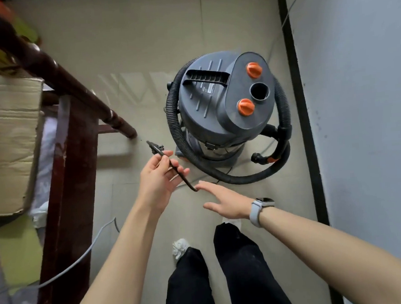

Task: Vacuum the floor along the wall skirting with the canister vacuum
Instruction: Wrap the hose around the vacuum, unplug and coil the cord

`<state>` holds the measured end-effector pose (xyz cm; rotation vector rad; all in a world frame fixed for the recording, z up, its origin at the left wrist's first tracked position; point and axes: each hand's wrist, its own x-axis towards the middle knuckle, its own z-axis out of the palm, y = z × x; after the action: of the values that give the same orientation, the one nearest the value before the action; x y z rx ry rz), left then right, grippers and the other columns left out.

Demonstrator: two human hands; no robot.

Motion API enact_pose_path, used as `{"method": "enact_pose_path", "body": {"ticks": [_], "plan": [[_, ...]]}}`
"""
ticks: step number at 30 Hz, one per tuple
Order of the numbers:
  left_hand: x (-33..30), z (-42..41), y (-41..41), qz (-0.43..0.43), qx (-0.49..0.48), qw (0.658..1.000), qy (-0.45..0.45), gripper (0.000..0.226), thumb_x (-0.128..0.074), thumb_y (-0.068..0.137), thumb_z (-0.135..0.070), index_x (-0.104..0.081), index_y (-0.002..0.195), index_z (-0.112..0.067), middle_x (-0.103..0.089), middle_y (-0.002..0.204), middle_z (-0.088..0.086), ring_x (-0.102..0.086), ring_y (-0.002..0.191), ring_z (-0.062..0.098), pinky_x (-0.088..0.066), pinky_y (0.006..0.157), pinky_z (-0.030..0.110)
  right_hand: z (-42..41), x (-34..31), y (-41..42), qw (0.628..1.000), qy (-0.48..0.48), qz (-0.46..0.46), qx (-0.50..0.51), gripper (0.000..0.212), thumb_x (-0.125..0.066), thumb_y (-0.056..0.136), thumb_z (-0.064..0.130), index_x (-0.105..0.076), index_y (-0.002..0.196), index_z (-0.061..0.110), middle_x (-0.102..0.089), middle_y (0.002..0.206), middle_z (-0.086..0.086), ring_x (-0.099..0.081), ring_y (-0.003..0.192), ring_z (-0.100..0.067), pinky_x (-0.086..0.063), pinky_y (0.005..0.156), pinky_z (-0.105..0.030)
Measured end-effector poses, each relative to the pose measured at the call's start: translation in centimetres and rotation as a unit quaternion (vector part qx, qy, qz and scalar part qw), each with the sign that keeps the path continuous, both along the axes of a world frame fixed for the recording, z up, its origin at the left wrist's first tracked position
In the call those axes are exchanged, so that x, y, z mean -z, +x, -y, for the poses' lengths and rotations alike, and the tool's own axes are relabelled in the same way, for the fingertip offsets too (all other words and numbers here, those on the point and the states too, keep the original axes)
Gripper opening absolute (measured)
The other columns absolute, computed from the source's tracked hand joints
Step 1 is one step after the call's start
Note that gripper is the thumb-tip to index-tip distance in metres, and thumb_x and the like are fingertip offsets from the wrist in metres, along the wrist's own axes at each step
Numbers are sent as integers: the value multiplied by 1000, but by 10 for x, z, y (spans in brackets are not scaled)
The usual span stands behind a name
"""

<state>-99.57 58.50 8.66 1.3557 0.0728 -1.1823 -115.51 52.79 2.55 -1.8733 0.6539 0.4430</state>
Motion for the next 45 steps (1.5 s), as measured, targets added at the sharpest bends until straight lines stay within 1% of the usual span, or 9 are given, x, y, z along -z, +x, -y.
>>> {"method": "enact_pose_path", "body": {"ticks": [4, 9, 14, 18, 21, 28, 34, 39, 45], "plan": [[-14, 14, 15, 9, -43, 999, -21, 23, -33, 102, -9, -54, 91, -10, -49, 64, 0, -53, 51, 11, -59, 63, 31, 31, -7, 24, 997, -72, 22, -16, 27, -49, 98, 21, -56, 123, 11, -64, 119, -6, -57, 112, -24, -40, 93, -30], [-26, 18, 48, -10, -129, 988, -83, 22, -34, 102, -15, -54, 95, -12, -63, 67, -4, -65, 63, 12, -58, 68, 29, 49, -39, 44, 990, -104, 87, 32, 14, -49, 97, 19, -60, 104, 13, -68, 78, 7, -63, 78, -24, -47, 83, -40], [-32, 38, 79, -63, -89, 988, -112, 16, -39, 100, -25, -52, 93, -20, -70, 99, -4, -69, 94, 17, -54, 86, 34, 84, -79, 73, 984, -131, 105, 51, 11, -54, 95, 19, -63, 100, 15, -69, 78, 6, -59, 75, -20, -48, 83, -38], [-35, 75, 92, -103, -38, 992, -65, 16, -42, 100, -17, -49, 86, -14, -67, 76, 2, -71, 70, 17, -58, 70, 34, 101, -91, 82, 990, -111, 65, 58, 11, -57, 94, 26, -66, 97, 21, -58, 63, 17, -51, 63, -5, -47, 79, -34], [-31, 90, 92, -98, -27, 994, -28, 16, -36, 101, -6, -48, 91, -7, -50, 69, 6, -62, 51, 17, -59, 59, 33, 95, -83, 71, 991, -67, 35, 108, 7, -55, 95, 24, -58, 89, 22, -60, 68, 8, -55, 63, -7, -46, 72, -25], [-8, 80, 98, -43, 66, 997, 17, 22, -30, 103, -5, -51, 98, -9, -41, 67, 5, -45, 59, 20, -59, 62, 34, 95, -60, 20, 980, -76, -110, 150, 28, -48, 98, 20, -45, 72, 31, -51, 73, 12, -48, 72, -6, -36, 72, -24], [-7, 102, 116, -86, 31, 996, -22, 18, -34, 101, -2, -49, 92, -6, -46, 66, 3, -54, 51, 12, -57, 60, 28, 111, -88, 39, 956, -109, -34, 269, 27, -53, 95, 13, -53, 74, 30, -52, 63, 12, -49, 60, -2, -39, 64, -19], [-17, 134, 146, -151, -27, 986, -65, 23, -40, 99, -2, -48, 78, -5, -60, 55, 1, -66, 55, 13, -58, 59, 28, 130, -112, 77, 930, -56, 49, 359, 26, -51, 95, 6, -58, 72, 16, -47, 58, -1, -45, 49, -7, -42, 54, -17], [-40, 207, 167, -26, 63, 996, -62, 23, -40, 101, -8, -45, 79, -12, -50, 74, 1, -63, 60, 13, -55, 73, 31, 159, -115, 105, 921, 4, 101, 376, 23, -50, 95, 3, -60, 75, 7, -49, 57, -4, -48, 51, -13, -47, 55, -21]]}}
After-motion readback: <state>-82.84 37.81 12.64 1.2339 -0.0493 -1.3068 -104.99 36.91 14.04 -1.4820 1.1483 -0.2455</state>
